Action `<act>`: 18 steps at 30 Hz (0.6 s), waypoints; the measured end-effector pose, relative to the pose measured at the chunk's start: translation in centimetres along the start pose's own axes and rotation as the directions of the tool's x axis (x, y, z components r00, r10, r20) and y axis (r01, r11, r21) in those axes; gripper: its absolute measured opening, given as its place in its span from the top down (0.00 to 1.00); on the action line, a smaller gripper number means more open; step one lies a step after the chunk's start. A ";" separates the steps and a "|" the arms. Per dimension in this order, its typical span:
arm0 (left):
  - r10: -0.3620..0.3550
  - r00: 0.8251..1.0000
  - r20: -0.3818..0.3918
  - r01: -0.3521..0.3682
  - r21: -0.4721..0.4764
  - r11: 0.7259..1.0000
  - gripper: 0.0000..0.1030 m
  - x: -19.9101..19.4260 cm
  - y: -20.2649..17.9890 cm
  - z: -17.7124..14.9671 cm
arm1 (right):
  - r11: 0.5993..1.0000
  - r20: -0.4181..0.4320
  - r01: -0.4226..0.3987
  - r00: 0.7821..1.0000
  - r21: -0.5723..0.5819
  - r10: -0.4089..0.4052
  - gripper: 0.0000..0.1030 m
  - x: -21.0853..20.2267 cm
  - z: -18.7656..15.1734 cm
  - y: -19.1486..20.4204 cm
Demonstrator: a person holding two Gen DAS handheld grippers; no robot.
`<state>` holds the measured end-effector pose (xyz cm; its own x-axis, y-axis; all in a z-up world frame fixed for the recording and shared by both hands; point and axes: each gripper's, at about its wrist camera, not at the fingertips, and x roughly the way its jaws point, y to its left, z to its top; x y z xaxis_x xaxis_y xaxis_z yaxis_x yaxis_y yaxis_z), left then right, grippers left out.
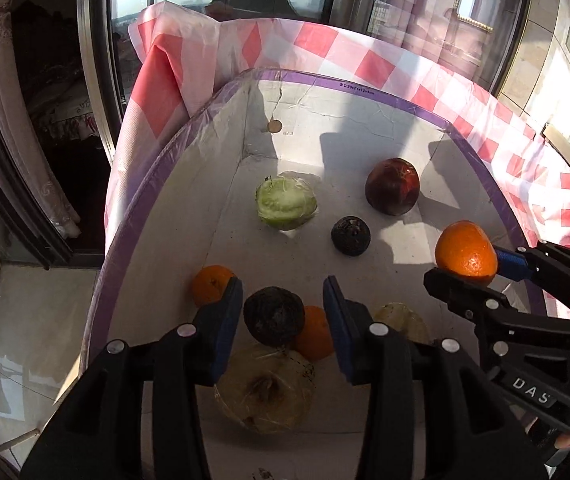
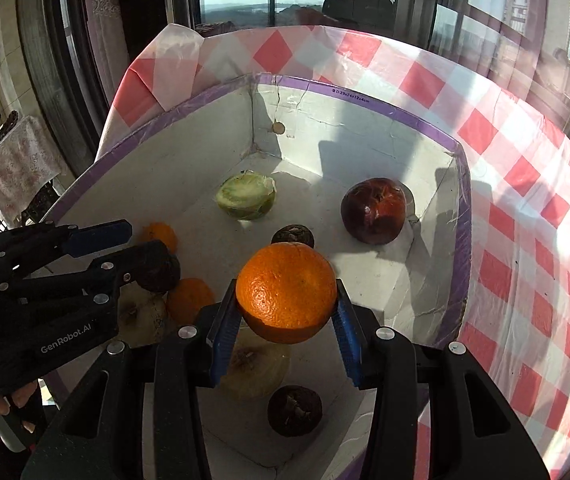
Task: Organize fruits
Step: 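Open both tools over the box to drop the orange and passion fruit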
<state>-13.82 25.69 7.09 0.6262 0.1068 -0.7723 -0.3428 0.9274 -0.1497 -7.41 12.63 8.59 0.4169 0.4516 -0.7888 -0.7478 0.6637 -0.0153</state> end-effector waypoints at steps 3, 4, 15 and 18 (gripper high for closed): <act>-0.006 0.999 -0.037 0.007 0.012 1.000 0.42 0.5 -0.1 -0.3 | 0.999 -0.017 0.030 0.999 -0.010 -0.030 0.55 0.1 -0.1 0.1; -0.027 0.999 -0.039 0.027 0.012 1.000 0.38 0.4 -0.2 -0.3 | 0.999 -0.020 0.036 0.999 -0.003 -0.037 0.53 0.0 -0.1 0.1; -0.021 0.998 0.062 0.018 0.039 0.999 0.01 -3.3 -1.4 -0.3 | 0.995 0.020 0.075 0.997 0.073 -0.077 0.22 -2.6 -0.1 -2.1; 0.056 0.980 0.190 -0.063 0.029 0.998 0.02 -5.3 -1.3 0.4 | 0.995 0.024 0.076 0.997 0.058 -0.077 0.17 -3.4 0.1 -2.1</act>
<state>-16.39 24.05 11.65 0.7277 0.2248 -0.6480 -0.3610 0.9288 -0.0833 -7.25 9.78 11.33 0.4860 0.4132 -0.7701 -0.6828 0.7295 -0.0395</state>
